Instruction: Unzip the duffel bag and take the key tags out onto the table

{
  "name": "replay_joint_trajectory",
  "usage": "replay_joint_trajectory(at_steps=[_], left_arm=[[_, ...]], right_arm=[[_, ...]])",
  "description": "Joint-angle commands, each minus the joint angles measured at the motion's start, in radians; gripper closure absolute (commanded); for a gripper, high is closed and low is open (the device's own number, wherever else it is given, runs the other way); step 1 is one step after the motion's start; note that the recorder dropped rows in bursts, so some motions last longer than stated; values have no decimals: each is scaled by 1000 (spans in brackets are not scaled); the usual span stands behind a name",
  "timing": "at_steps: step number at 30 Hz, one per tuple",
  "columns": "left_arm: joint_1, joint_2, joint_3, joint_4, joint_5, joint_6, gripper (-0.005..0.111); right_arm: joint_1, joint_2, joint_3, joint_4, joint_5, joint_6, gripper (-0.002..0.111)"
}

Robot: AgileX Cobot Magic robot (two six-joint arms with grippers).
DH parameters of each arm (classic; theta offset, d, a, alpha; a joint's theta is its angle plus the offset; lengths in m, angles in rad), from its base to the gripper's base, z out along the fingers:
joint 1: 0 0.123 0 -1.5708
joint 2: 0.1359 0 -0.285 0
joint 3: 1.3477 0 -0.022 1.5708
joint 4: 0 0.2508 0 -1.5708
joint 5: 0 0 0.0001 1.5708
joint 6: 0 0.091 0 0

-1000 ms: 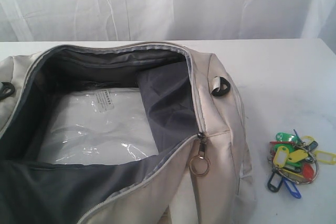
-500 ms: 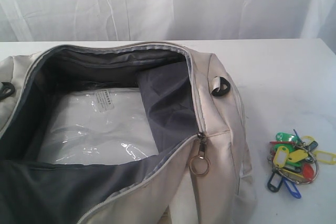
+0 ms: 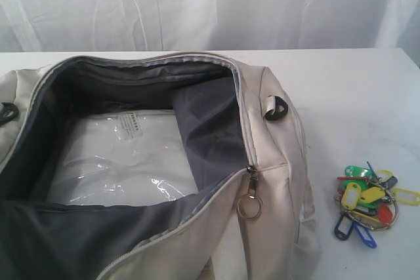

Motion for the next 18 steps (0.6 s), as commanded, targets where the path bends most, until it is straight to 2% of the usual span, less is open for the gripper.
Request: replay_joint_trajectory(at_steps=[1,4,10,18], left_arm=[[5,-16,4,-2,7,0,107],[28,-22,4,-2,7,0,107],[121,-22,4,-2,4,0,107],[150,-22,4,-2,4,0,107]], right_arm=[[-58,-7,5,2,4,-8,108],[-87,-7,5,2,4,-8,108],[-141,-7,5,2,4,-8,108],[-186,-7,5,2,4,-8,108]])
